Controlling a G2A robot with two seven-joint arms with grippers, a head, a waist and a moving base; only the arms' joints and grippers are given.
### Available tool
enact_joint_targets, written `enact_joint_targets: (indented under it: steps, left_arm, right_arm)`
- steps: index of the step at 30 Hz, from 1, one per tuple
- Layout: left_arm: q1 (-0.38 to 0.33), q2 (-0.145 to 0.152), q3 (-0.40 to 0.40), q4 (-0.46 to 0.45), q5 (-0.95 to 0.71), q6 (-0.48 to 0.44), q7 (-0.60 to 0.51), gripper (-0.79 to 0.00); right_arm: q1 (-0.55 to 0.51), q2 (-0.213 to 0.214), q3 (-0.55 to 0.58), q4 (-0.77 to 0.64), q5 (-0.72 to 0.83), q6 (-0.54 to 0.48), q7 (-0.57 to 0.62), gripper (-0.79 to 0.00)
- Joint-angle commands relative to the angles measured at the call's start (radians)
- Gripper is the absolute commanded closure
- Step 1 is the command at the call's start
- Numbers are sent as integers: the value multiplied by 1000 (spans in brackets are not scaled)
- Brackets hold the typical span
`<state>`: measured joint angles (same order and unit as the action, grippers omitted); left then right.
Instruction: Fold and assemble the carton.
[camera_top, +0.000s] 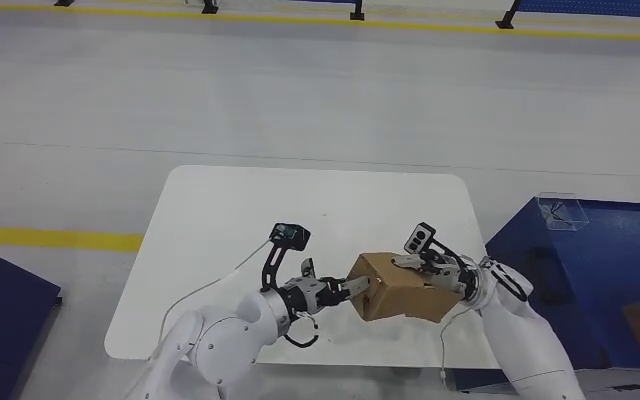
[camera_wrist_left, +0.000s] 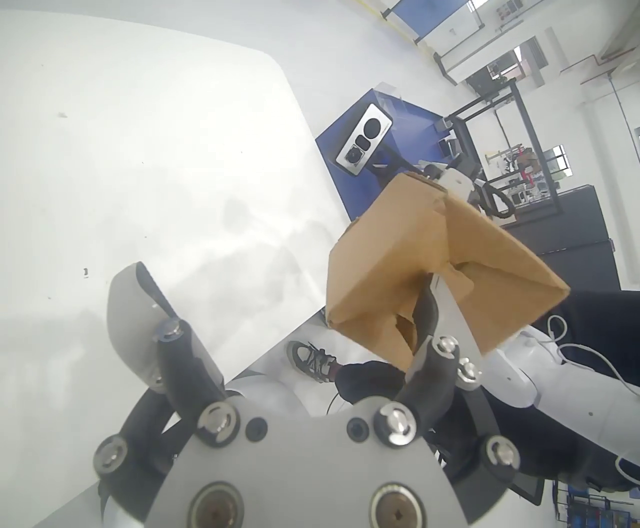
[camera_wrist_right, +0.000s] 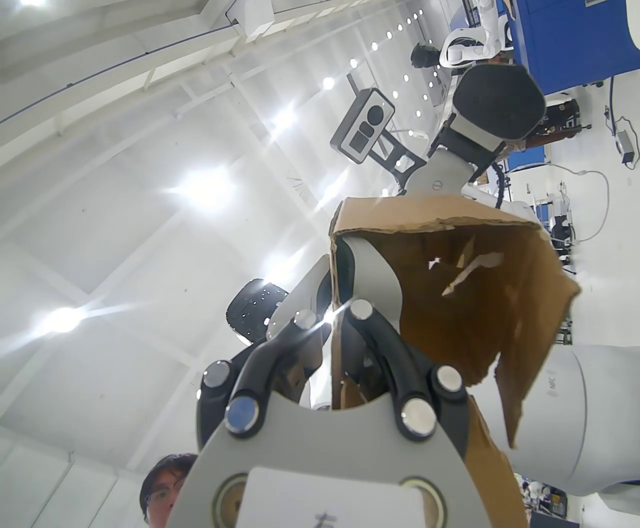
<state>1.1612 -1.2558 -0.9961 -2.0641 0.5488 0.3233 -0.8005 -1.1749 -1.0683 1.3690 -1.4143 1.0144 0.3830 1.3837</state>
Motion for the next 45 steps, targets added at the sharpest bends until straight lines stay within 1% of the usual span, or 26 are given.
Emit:
enact_joint_targets:
  steps: [1, 6, 9, 11, 14, 17, 20, 23, 24, 25, 31, 32, 33, 34, 35, 37, 40, 42, 43, 45]
  left_arm:
    - [-18, -4, 26, 17, 8, 10, -4, -785]
    - [-63, -19, 99, 55, 16, 23, -7, -785]
    - [-80, -26, 111, 67, 10, 39, 6, -785]
    - [-73, -27, 103, 51, -3, 41, 19, -785]
    - [-30, -19, 48, 8, -13, 46, 45, -785]
    - [47, -5, -48, -49, -31, 47, 80, -785]
    - [137, 9, -155, -103, -63, 21, 123, -785]
    - [221, 14, -246, -124, -180, -37, 172, -785]
    - [242, 14, -263, -117, -216, -50, 194, -785]
    - [248, 14, -263, -113, -225, -56, 196, -785]
    - [248, 14, -263, -113, -225, -56, 196, -785]
    - [248, 14, -263, -113, -225, -56, 196, -785]
    - [248, 14, -263, -113, -225, -56, 196, -785]
    - [248, 14, -263, -113, -225, -56, 196, -785]
    - [248, 14, -263, -113, -225, -56, 196, -785]
    - [248, 14, -263, -113, -225, -56, 196, -785]
    - [248, 14, -263, -113, -225, -56, 196, -785]
    - [248, 14, -263, -113, -225, -56, 196, -785]
    - [248, 14, -263, -113, -225, -56, 196, -785]
    - [248, 14, -263, -113, -225, -56, 196, -785]
  right_arm:
    - [-6, 2, 1, -9, 1, 6, 4, 0]
    - [-18, 7, 6, -33, -9, 12, -4, 0]
    - [-21, 9, 11, -39, -14, 15, -19, 0]
    - [-17, 10, 21, -34, -3, 23, -44, 0]
    - [-4, 12, 36, -12, 12, 33, -78, 0]
    - [12, 13, 47, 16, 32, 56, -121, 0]
    - [25, 14, 51, 31, 46, 103, -179, 0]
    - [27, 14, 52, 33, 50, 111, -191, 0]
    - [27, 14, 52, 33, 50, 111, -191, 0]
    - [27, 14, 52, 33, 50, 111, -191, 0]
    - [27, 14, 52, 33, 50, 111, -191, 0]
    - [28, 14, 52, 25, 48, 134, -249, 0]
    - [37, 13, 55, -3, 73, 181, -316, 0]
    - [44, 11, 56, -26, 119, 259, -388, 0]
    - [56, 9, 64, -40, 174, 342, -490, 0]
    - [85, 2, 77, -70, 288, 472, -728, 0]
    - [107, -15, 75, -71, 501, 581, -1154, 0]
    - [118, -28, 54, -75, 682, 583, -1461, 0]
    - [121, -34, 40, -82, 781, 559, -1616, 0]
    - [126, -44, -1, -105, 991, 451, -1963, 0]
